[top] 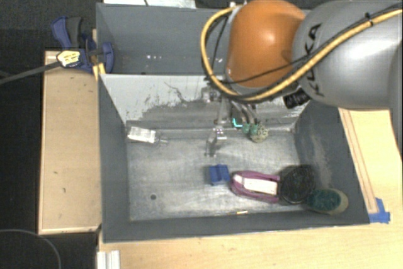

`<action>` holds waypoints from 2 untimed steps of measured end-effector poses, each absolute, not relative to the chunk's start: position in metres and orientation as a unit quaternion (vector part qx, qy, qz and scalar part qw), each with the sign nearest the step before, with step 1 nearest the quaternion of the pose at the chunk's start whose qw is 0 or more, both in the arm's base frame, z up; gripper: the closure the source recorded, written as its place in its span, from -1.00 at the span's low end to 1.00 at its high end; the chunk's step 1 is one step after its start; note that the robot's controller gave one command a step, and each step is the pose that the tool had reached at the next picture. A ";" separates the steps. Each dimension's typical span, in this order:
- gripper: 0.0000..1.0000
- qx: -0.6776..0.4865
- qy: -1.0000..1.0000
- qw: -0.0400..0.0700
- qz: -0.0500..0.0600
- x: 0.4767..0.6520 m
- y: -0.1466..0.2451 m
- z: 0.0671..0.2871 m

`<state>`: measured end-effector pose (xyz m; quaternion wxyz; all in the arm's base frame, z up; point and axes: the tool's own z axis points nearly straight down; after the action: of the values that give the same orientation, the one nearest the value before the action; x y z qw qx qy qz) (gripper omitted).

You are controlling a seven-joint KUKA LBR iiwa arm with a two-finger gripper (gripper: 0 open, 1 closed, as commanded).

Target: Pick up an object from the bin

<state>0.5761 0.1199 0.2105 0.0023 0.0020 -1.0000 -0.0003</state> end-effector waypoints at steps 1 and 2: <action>-1.00 0.242 -0.970 0.001 0.000 0.535 0.075 0.085; 1.00 0.239 -0.971 0.000 -0.001 0.536 0.076 0.086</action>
Offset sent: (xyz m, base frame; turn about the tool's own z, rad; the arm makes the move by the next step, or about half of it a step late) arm -0.0408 -0.0441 -0.1246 -0.4849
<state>0.5356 0.0761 0.0861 -0.0001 0.2387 -0.9711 -0.0006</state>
